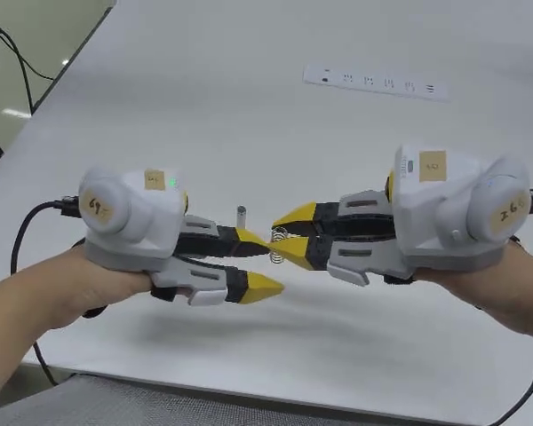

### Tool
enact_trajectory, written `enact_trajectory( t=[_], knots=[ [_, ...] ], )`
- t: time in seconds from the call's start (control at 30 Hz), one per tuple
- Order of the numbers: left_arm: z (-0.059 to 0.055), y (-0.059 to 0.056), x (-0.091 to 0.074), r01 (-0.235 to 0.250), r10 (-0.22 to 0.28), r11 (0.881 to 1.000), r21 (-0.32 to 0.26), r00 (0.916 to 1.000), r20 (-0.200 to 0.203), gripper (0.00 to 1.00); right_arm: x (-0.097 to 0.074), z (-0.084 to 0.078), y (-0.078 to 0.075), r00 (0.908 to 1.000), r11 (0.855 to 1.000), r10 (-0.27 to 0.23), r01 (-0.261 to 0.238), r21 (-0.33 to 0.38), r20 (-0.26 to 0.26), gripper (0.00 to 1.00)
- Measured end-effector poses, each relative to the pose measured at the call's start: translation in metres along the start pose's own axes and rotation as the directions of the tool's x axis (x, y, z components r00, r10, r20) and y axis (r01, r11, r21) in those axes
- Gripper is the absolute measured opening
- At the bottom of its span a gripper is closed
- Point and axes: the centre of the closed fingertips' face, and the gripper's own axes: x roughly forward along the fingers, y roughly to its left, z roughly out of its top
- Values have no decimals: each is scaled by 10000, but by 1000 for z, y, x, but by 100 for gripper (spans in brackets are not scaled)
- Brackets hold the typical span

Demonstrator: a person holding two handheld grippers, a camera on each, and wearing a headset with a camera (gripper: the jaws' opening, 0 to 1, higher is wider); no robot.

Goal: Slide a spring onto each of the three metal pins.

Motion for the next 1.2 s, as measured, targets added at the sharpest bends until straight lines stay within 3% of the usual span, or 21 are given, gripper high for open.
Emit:
enact_trajectory(
  t=[0.23,0.43,0.7,1.0,1.2],
  knots=[
    [1,6,-6,-261,261,9997,-7,9996,98,30,0,-2,-3,9999,9999,-135,135,-3,-74,7],
    [4,11,-13,-523,532,9984,-207,9976,448,40,0,-3,-6,9996,9996,-291,291,45,-74,7],
    [-3,20,-28,-965,986,9942,-484,9942,430,51,0,-6,-12,9987,9988,-491,491,44,-148,7],
    [-11,30,-41,-1575,1590,9863,-484,9869,279,69,0,-8,-13,9979,9979,-629,631,126,-160,7],
    [-9,33,-46,-1826,1849,9818,-520,9818,425,82,4,-11,-17,9964,9963,-828,832,233,-183,7]
  ],
)
